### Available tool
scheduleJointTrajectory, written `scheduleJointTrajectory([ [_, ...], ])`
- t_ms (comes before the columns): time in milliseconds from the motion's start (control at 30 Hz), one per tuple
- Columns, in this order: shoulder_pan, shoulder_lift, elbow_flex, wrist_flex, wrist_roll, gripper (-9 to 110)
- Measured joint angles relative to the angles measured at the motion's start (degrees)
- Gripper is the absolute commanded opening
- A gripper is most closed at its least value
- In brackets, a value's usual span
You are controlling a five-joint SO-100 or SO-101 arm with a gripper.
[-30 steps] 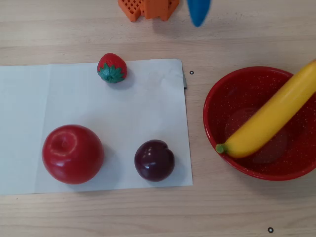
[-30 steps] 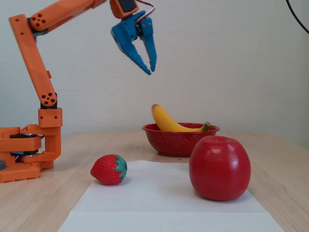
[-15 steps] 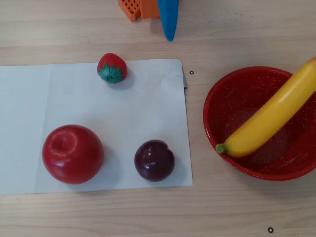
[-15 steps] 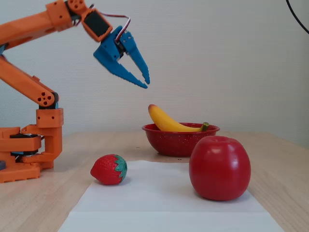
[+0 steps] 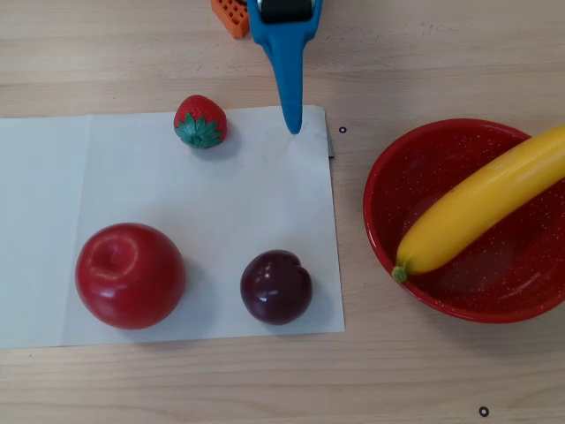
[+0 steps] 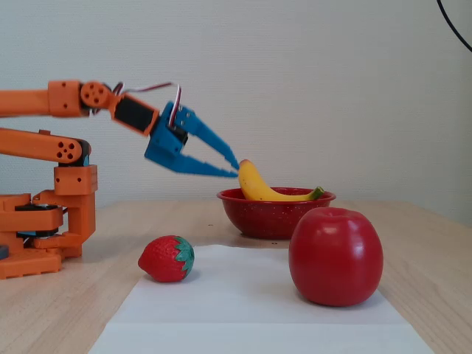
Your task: Grasp the banana and put it in the red bowl
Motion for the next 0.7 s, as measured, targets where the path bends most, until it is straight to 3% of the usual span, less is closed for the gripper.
scheduleJointTrajectory([
  [367, -4.04, 14.15, 12.83, -5.98, -0.79, 0],
  [700, -4.04, 14.33, 12.92, 13.18, -6.94, 0],
])
